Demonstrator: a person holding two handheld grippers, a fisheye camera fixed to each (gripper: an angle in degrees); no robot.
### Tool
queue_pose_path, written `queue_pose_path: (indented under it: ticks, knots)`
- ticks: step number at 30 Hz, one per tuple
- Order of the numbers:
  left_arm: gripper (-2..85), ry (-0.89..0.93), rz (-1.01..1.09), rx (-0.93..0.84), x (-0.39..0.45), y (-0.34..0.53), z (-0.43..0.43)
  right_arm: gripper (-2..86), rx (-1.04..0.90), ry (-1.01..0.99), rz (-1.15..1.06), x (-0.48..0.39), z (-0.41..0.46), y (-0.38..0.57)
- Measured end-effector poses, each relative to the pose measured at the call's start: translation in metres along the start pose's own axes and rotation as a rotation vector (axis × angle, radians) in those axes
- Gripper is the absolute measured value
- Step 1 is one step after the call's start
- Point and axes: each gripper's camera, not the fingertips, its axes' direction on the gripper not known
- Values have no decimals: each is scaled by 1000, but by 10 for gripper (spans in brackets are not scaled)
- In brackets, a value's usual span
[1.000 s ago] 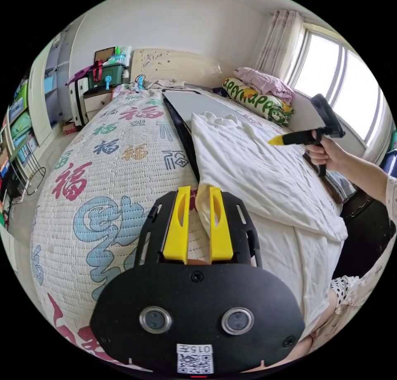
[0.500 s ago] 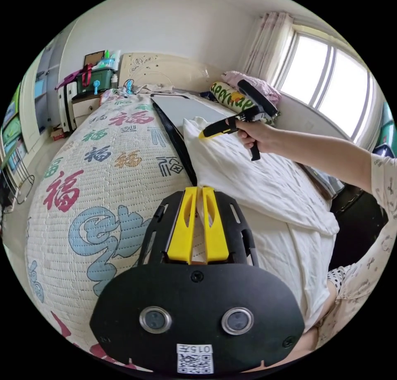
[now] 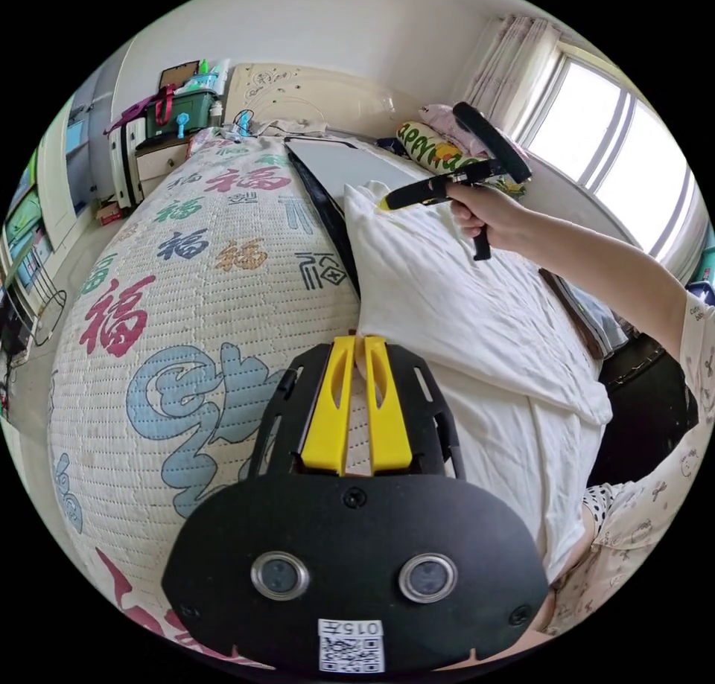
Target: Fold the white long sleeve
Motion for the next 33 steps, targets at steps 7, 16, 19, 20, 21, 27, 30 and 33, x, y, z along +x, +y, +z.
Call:
queue_pose_path:
  ticks: [7, 16, 19, 20, 21, 27, 30, 33]
  knots:
    - [24, 46, -67, 36, 7, 2, -38, 55, 104, -211, -86, 38, -157, 150]
    - [57, 283, 190, 25, 148, -18, -86, 60, -27, -169, 248, 151, -285, 436]
    - [61, 400, 296, -59, 233, -28, -68, 66, -27, -184, 343, 162, -314, 497]
    - [62, 474, 297, -27, 266, -22, -64, 69, -8, -175, 360, 160, -327, 514]
    - [62, 514, 300, -15, 282, -18, -62, 70, 7, -175, 366, 159, -334, 522]
    - [68, 630, 286, -123, 420, 17, -9, 69, 105, -280, 406, 160, -379, 561]
    - [83, 588, 360, -144, 465, 26, -2, 71, 134, -365, 379, 156, -397, 566]
    - [92, 497, 400, -147, 494, 27, -5, 75, 148, -414, 362, 150, -411, 572]
